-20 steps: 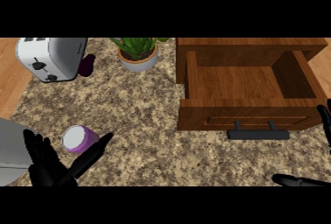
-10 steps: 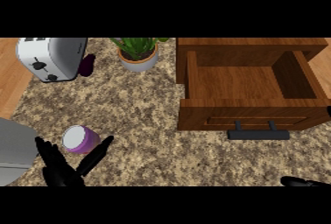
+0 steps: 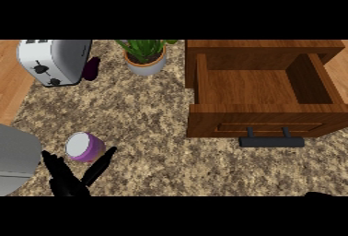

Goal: Pick up the can, place it into the drawer and close the drawer

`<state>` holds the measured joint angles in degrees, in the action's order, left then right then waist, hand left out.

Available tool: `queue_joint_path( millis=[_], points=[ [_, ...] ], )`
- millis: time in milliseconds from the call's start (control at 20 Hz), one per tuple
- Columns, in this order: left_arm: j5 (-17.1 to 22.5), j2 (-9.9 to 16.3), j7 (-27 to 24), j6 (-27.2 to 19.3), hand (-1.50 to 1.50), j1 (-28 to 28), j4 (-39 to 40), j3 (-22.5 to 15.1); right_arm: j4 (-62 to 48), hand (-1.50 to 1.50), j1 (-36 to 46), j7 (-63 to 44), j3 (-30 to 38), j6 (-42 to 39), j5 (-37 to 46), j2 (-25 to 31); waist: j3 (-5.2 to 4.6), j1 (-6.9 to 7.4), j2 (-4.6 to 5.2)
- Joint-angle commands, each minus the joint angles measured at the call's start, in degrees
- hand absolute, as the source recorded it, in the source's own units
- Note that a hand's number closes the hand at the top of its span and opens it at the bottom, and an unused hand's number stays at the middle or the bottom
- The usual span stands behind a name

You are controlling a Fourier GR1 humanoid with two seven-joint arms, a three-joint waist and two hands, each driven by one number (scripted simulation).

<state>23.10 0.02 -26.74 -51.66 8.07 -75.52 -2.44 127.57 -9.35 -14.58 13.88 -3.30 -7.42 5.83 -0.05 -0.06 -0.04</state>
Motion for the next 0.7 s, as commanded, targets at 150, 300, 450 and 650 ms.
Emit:
queue_joint_path(
  millis=[150,300,450,650],
  points=[
    [8.83,-0.02,-9.48,5.20,-1.50,-4.62,12.61,4.94,-2.44,-1.50,4.10,-0.39,1.26,-0.20,0.10,0.65,0.02,0.04,0.05],
    [10.94,-0.02,-11.40,4.11,-1.50,-10.35,18.37,6.66,1.40,-1.50,-1.05,-0.51,0.73,-1.73,0.07,-1.23,0.02,-0.21,0.03],
    [11.25,-0.02,-14.74,11.35,-1.50,-8.68,22.47,10.03,1.50,-1.50,1.31,-2.40,0.11,-0.24,2.96,-0.94,0.01,-0.09,0.06],
    [8.67,1.55,-11.97,10.60,-1.50,-12.66,23.44,10.73,0.78,-1.50,1.84,-2.69,-0.55,-0.30,3.38,-2.08,0.03,-0.07,0.04]
  ],
)
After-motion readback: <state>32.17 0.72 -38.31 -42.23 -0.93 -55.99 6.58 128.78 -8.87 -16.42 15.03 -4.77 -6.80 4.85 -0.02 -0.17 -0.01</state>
